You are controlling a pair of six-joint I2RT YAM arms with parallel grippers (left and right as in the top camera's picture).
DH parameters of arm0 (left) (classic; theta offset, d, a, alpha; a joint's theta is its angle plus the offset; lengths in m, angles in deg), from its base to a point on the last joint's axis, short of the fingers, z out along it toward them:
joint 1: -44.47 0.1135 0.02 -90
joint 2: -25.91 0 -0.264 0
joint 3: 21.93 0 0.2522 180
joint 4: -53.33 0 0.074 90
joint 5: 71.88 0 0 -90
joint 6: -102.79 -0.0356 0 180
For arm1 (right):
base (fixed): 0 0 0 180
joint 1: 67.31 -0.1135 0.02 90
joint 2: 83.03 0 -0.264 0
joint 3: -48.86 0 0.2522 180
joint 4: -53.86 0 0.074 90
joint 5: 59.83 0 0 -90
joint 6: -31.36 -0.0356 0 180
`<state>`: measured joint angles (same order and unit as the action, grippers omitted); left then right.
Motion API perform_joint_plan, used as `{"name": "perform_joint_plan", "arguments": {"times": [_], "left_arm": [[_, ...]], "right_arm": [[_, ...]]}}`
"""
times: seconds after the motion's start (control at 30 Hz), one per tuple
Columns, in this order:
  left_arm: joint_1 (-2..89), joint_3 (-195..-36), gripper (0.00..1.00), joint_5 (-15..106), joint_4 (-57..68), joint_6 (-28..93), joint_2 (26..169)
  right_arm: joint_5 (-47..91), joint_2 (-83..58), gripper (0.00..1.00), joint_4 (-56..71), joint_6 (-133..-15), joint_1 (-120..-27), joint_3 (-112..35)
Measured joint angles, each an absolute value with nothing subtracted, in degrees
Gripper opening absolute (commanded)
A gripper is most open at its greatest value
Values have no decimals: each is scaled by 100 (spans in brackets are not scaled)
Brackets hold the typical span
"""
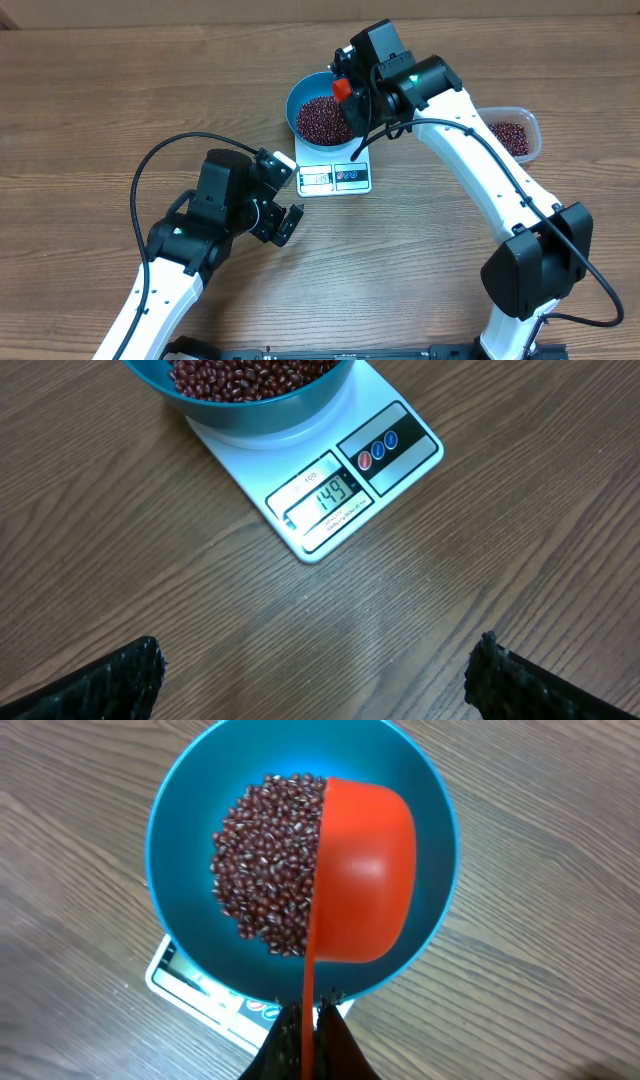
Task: Scoop item into bowl and weigh 150g on scale
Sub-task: 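Tilt the red scoop further to empty remaining beans into bowl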
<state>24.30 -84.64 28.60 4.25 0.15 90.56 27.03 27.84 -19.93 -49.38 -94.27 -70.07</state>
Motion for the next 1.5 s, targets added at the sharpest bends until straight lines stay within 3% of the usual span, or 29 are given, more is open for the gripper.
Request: {"name": "perform_joint_plan", "arguments": {"times": [0.43,1.17,1.5], "left_arm": [[2430,-8464,100,2860,425,15,9056],[2430,-8464,99,2860,425,17,9056],[2430,-8464,100,2860,425,15,9056]], "right_arm": [[1938,2784,4,-1988,-4945,-9132,-7007],[1962,2784,4,-1988,-4942,-9147,-7007],[744,2779,4,-1995,-4942,-8953,-7007]]}}
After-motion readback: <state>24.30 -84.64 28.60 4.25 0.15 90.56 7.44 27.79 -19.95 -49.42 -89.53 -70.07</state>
